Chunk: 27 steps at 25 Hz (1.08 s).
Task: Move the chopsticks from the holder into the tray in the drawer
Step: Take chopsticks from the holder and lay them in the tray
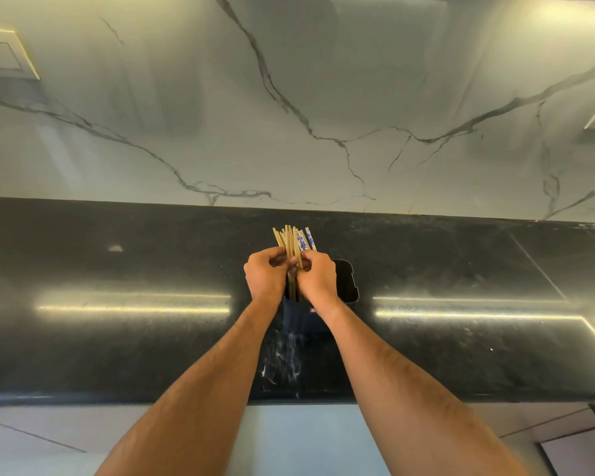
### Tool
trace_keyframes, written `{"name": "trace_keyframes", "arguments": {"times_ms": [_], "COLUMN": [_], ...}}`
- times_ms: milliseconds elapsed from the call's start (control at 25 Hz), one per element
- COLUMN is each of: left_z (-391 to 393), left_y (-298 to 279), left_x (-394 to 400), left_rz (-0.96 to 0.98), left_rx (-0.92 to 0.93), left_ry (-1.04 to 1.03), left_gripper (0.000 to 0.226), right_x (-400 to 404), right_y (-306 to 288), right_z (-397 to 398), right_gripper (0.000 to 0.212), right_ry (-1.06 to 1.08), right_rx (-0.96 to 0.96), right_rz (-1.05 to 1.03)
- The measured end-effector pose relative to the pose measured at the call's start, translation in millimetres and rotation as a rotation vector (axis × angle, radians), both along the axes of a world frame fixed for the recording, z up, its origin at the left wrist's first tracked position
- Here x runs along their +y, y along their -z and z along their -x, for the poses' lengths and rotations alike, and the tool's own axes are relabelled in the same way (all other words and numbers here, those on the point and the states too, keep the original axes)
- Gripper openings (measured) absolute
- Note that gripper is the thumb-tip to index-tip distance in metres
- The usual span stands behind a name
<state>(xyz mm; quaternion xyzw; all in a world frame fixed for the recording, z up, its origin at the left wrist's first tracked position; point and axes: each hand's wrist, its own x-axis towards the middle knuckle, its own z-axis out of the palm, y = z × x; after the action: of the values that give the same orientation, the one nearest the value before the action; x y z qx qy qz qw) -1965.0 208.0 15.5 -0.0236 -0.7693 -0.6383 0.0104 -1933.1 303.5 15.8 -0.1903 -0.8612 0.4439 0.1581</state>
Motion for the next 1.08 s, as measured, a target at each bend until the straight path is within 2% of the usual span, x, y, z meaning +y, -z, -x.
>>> {"name": "trace_keyframes", "arguments": {"times_ms": [240, 440, 560, 880, 1000, 1080], "left_z": [-5.5, -7.6, -8.7, -15.0, -17.0, -16.8], "left_y": [-5.7, -6.1, -7.9, -15.8, -21.9, -24.0], "left_x": [-0.8, -2.3, -0.8, 2.8, 1.7, 2.1], "left_rz": [0.017, 0.02, 0.008, -0.001, -0.064, -0.053], "left_rx": [-0.012, -0.012, -0.008, 0.046, 0.042, 0.064], "left_ry": [0.009, 0.02, 0.029, 0.071, 0.215, 0.332], "left_gripper": [0.024, 0.022, 0.022, 0.019, 0.025, 0.021], "right_x": [8.0, 7.5, 6.8, 11.6, 12.7, 14.7], "right_y": [2.8, 4.9, 7.2, -5.1, -26.4, -46.6], "right_z": [0.0, -1.0, -5.0, -11.7, -12.8, -13.1], "right_gripper": [0.023, 0.021, 0.018, 0.017, 0.018, 0.015], "right_ry": [-0.068, -0.069, -0.013, 0.025, 0.054, 0.071], "right_rx": [-0.052, -0.06, -0.001, 0.155, 0.267, 0.329], "right_rz": [0.18, 0.131, 0.094, 0.175, 0.13, 0.148]}}
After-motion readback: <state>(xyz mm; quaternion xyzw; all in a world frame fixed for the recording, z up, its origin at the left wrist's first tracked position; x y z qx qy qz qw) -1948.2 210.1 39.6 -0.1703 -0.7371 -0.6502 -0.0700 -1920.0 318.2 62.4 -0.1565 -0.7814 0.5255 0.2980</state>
